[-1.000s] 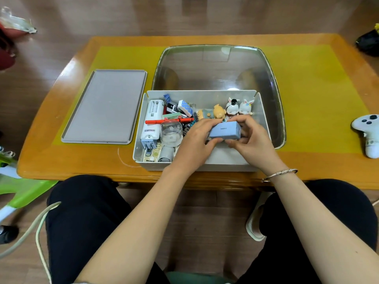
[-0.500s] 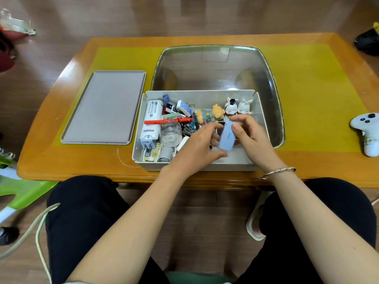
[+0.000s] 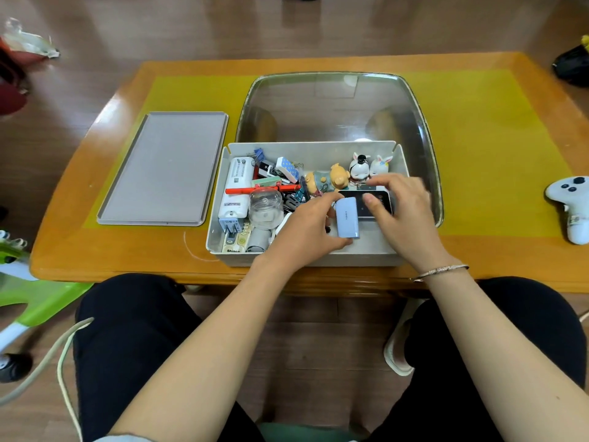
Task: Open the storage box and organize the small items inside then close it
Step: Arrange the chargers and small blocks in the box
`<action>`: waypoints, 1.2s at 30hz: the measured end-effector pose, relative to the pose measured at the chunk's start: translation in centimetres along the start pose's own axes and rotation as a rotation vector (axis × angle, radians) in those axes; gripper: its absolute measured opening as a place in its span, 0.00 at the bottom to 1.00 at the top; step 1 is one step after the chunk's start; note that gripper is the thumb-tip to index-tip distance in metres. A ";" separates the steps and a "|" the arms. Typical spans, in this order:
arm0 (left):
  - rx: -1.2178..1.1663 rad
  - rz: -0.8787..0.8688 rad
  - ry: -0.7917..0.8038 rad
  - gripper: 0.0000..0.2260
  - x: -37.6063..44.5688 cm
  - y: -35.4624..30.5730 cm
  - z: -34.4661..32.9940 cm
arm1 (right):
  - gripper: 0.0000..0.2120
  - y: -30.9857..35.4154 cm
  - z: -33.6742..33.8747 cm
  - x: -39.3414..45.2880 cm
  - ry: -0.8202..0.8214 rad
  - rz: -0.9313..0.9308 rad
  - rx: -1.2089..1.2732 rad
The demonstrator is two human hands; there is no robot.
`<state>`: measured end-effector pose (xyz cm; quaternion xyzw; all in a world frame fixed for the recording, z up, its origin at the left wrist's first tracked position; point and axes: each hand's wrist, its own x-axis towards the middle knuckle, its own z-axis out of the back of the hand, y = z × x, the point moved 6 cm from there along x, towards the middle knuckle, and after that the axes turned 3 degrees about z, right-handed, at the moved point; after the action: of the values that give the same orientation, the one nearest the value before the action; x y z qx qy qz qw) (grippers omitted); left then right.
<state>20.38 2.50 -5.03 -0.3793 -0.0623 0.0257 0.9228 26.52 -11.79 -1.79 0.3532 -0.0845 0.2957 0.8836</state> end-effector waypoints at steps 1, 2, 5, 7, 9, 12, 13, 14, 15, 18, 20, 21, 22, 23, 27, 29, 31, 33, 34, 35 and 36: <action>0.012 0.014 0.035 0.31 0.2 0.1 -0.1 | 0.11 -0.3 0.8 0.0 -0.067 0.002 -0.063; 0.021 0.020 0.077 0.31 0.4 0.1 -0.3 | 0.12 -0.8 1.6 0.0 -0.119 -0.035 -0.091; 0.068 -0.005 0.223 0.28 1.2 -0.3 -1.1 | 0.19 -2.8 1.8 -0.3 -0.104 -0.187 -0.131; 0.109 -0.036 0.307 0.26 1.9 -0.9 -2.0 | 0.24 -3.7 0.9 -0.7 -0.023 -0.239 -0.107; 0.137 -0.031 0.381 0.24 2.5 -1.3 -3.0 | 0.25 -4.1 0.3 -1.1 0.005 -0.275 -0.026; 0.204 0.014 0.483 0.23 3.1 -1.1 -4.4 | 0.25 -4.3 0.1 -1.2 -0.029 -0.266 -0.013; 0.226 0.030 0.507 0.22 3.2 -0.8 -4.7 | 0.25 -4.3 0.1 -1.2 -0.035 -0.253 -0.020; 0.234 0.046 0.525 0.22 3.3 -0.6 -5.0 | 0.24 -4.3 0.1 -1.2 -0.040 -0.247 -0.022; 0.231 0.060 0.542 0.23 3.4 -0.5 -5.2 | 0.24 -4.3 0.0 -1.2 -0.044 -0.247 -0.019; 0.201 0.104 0.583 0.30 3.1 -0.3 -5.3 | 0.24 -4.7 -0.1 -1.3 -0.061 -0.274 0.036; 0.157 0.137 0.556 0.31 2.7 -0.4 -4.9 | 0.23 -5.1 -0.1 -1.4 -0.074 -0.322 0.145; 0.127 0.153 0.532 0.29 2.4 -0.5 -4.7 | 0.22 -5.4 -0.1 -1.5 -0.073 -0.342 0.190; 0.099 0.165 0.516 0.28 2.0 -0.6 -4.5 | 0.21 -5.6 0.0 -1.5 -0.065 -0.348 0.206; 0.084 0.172 0.516 0.28 1.5 -0.8 -4.6 | 0.20 -5.9 0.1 -1.4 -0.052 -0.339 0.198; 0.232 0.150 0.583 0.35 -0.3 -1.8 -5.1 | 0.16 -6.7 0.6 -0.9 -0.004 -0.306 0.188; 0.331 0.109 0.581 0.36 -0.2 -2.5 -5.4 | 0.16 -6.8 0.6 -0.9 0.005 -0.299 0.178; 0.386 0.071 0.578 0.34 -0.1 -3.1 -5.9 | 0.16 -6.7 0.5 -1.1 -0.022 -0.296 0.178; 0.448 0.033 0.575 0.32 -0.1 -3.8 -6.8 | 0.16 -6.6 0.4 -1.2 -0.052 -0.300 0.183; 0.473 0.017 0.569 0.32 -0.1 -4.2 -7.3 | 0.16 -6.7 0.3 -1.3 -0.057 -0.306 0.186; 0.492 0.003 0.559 0.32 -0.1 -4.5 -7.6 | 0.16 -6.7 0.3 -1.3 -0.061 -0.312 0.188; 0.504 -0.008 0.548 0.32 0.0 -4.8 -7.9 | 0.16 -6.7 0.3 -1.2 -0.064 -0.314 0.191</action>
<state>21.47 -6.44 -7.21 -0.1329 0.1938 -0.0657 0.9698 29.44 -16.44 -5.87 0.4534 -0.0281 0.1494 0.8782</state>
